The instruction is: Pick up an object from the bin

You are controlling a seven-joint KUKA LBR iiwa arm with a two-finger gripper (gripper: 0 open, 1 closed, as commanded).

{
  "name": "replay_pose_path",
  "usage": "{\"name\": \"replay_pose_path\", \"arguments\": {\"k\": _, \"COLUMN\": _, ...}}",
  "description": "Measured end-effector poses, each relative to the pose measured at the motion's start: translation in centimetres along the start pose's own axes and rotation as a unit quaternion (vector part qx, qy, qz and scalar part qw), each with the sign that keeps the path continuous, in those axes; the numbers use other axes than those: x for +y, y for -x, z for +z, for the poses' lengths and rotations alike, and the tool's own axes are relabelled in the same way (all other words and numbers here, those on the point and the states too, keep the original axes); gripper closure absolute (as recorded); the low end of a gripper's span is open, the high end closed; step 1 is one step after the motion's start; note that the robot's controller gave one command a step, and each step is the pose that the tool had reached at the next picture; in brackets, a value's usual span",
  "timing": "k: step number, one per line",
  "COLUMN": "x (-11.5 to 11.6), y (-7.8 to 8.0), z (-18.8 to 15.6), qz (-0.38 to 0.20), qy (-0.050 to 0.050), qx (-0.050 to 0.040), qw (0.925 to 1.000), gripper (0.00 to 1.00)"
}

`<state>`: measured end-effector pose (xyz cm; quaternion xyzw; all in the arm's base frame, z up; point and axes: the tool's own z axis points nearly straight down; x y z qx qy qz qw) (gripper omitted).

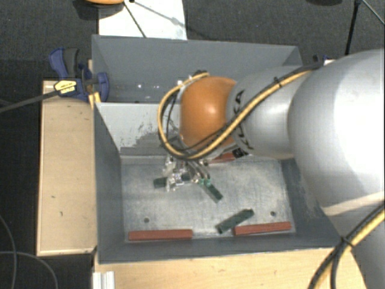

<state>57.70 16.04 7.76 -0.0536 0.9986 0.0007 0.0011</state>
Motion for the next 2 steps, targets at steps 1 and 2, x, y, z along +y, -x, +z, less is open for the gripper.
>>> {"name": "replay_pose_path", "arguments": {"k": 1, "x": 0.0, "y": 0.0, "z": 0.0, "qz": 0.001, "qy": 0.0, "qx": 0.0, "qw": 1.0, "gripper": 1.0}}
{"name": "replay_pose_path", "arguments": {"k": 2, "x": -1.3, "y": 0.0, "z": -19.1, "qz": -0.043, "qy": 0.0, "qx": -0.0016, "qw": 0.9991, "gripper": 1.0}}
